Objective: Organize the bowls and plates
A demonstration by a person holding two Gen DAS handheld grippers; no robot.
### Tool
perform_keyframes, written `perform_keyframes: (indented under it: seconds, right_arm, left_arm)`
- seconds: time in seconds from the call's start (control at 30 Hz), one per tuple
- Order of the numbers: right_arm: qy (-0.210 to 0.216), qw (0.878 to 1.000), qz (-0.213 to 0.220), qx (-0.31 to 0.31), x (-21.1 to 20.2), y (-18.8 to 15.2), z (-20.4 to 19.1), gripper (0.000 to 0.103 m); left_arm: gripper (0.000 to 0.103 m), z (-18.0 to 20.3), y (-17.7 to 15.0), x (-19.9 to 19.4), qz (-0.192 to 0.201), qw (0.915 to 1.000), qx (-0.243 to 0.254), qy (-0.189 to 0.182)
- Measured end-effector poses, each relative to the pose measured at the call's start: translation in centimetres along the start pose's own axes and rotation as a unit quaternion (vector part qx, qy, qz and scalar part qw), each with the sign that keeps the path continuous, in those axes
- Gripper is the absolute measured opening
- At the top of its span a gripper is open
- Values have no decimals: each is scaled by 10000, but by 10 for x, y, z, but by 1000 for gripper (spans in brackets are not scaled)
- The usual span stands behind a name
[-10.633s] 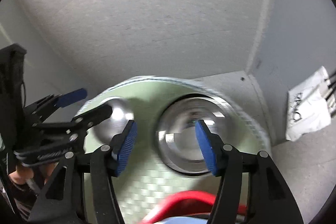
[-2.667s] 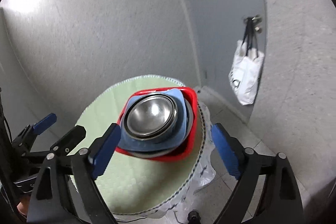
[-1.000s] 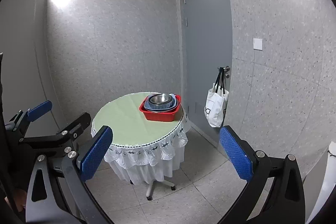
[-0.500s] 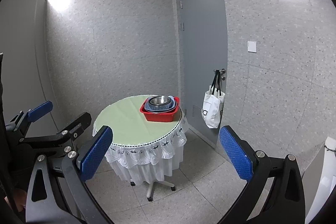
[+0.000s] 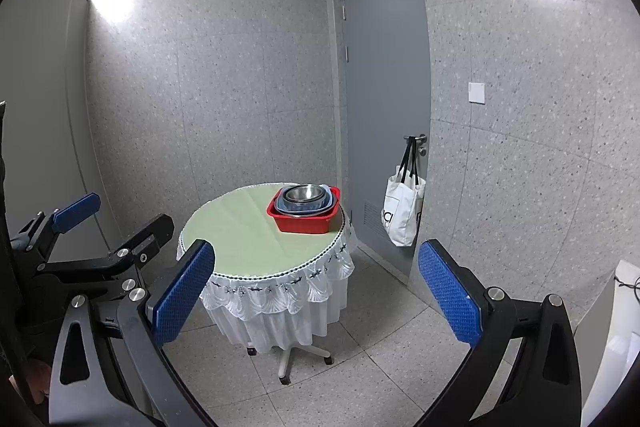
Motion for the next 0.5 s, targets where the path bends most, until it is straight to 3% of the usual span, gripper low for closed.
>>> perform_keyframes:
  seconds: [0.5]
  right_arm:
    - [-14,10000,10,22,-12,-2,-1,103]
  left_arm:
    - [103,0,-3,-5,3,10000,24,-17]
Point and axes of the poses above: each gripper's, at about its wrist camera, not at the fingertips, and x roughly the way its jaws point, z to its right, y to its top, the point moved 10 cm from there along x, roughly the way its jaws point, and after that the axes turned 14 degrees about -y, right-handed, at the moved point
